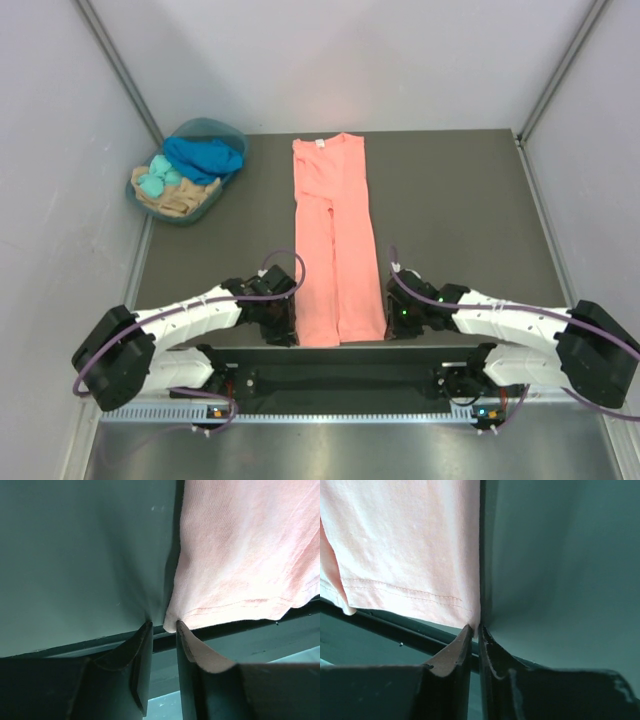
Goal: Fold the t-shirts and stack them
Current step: Fold the tshirt
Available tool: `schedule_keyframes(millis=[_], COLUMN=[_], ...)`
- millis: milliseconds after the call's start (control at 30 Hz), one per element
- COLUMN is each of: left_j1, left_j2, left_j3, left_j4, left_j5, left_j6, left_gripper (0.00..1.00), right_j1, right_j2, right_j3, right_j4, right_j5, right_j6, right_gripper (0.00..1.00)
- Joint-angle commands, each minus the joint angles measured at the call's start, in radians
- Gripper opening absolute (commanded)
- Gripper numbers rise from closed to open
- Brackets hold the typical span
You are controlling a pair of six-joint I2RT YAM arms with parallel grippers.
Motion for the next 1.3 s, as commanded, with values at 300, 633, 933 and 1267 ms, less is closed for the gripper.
schedule_keyframes(millis=[300, 633, 933, 1267], left_j1=[0.001, 0.001, 0.001, 0.0], left_j2=[-0.027, -0.022, -0.011, -0.028], left_j3=[0.018, -0.007, -0.023, -0.03], left_j4=[0.016, 0.07, 0.077, 0.126], left_j5=[-0.027, -0.007, 0.004, 0.077], left_j6=[-0.024, -0.029, -0.053, -0.116], left_gripper=[0.37, 0.4, 0.18, 0.0], right_j1=[-0.011, -0.011, -0.01, -0.01], right_j2=[-0.021, -0.029, -0.047, -0.095], right_j3=[-0.002, 0.001, 0.002, 0.012], right_j4=[0.001, -0.002, -0.011, -0.036], right_j5=[-0.008, -0.008, -0.008, -0.012], right_j6=[0.0, -0.001, -0.003, 0.009], right_gripper=[0.0, 0.0, 0.0, 0.0])
